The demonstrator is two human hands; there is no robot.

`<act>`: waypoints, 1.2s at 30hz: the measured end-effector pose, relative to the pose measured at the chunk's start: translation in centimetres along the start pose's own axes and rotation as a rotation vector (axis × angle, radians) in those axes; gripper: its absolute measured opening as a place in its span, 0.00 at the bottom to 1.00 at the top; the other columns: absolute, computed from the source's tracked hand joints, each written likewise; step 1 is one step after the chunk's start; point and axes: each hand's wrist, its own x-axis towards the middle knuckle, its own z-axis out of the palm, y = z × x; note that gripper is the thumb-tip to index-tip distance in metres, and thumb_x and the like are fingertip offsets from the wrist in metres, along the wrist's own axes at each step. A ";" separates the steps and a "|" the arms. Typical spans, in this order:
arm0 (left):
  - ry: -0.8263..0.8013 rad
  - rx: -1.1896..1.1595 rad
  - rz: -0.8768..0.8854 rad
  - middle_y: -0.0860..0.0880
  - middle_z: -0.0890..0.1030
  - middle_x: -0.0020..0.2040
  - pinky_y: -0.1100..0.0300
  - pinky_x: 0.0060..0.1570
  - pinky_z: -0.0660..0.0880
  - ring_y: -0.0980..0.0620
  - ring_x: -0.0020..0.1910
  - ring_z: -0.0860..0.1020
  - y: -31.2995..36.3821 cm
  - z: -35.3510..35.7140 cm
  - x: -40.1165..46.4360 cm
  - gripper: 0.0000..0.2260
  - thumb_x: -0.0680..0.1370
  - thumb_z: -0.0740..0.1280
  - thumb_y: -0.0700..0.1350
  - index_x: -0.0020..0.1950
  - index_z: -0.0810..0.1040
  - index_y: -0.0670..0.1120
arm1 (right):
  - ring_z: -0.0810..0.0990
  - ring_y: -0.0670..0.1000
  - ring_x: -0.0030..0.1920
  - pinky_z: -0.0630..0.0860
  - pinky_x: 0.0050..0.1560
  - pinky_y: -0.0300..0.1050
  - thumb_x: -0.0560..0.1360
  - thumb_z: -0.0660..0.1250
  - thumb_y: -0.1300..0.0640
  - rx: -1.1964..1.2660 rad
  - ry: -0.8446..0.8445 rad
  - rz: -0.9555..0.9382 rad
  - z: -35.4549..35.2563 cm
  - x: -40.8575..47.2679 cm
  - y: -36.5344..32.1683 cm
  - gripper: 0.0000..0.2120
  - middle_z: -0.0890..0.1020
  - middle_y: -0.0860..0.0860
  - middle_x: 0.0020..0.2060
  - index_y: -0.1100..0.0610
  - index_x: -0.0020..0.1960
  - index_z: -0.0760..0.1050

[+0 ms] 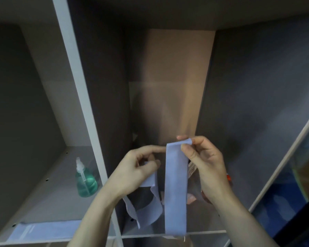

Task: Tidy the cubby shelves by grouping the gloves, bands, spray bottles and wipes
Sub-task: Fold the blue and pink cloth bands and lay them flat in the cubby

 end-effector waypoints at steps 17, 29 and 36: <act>0.234 -0.176 -0.027 0.46 0.85 0.39 0.61 0.42 0.75 0.55 0.39 0.81 1.2 2.2 1.1 0.06 0.72 0.72 0.47 0.41 0.85 0.45 | 0.85 0.54 0.48 0.78 0.51 0.49 0.69 0.73 0.55 -0.013 -0.095 0.063 0.3 0.2 0.6 0.07 0.86 0.55 0.44 0.53 0.47 0.82; 0.267 -0.476 -0.038 0.50 0.82 0.37 0.65 0.43 0.78 0.56 0.39 0.81 1.3 2.2 0.3 0.18 0.69 0.73 0.35 0.57 0.80 0.46 | 0.80 0.44 0.30 0.74 0.30 0.34 0.69 0.74 0.52 -0.015 0.062 0.023 0.1 0.0 0.5 0.04 0.83 0.49 0.31 0.51 0.39 0.81; 0.481 -0.039 -0.057 0.55 0.84 0.44 0.68 0.45 0.77 0.60 0.45 0.82 1.4 3.6 0.6 0.10 0.72 0.74 0.39 0.49 0.83 0.52 | 0.83 0.47 0.36 0.76 0.35 0.38 0.70 0.73 0.52 0.013 0.027 0.081 0.6 -0.6 0.6 0.04 0.85 0.53 0.36 0.52 0.42 0.82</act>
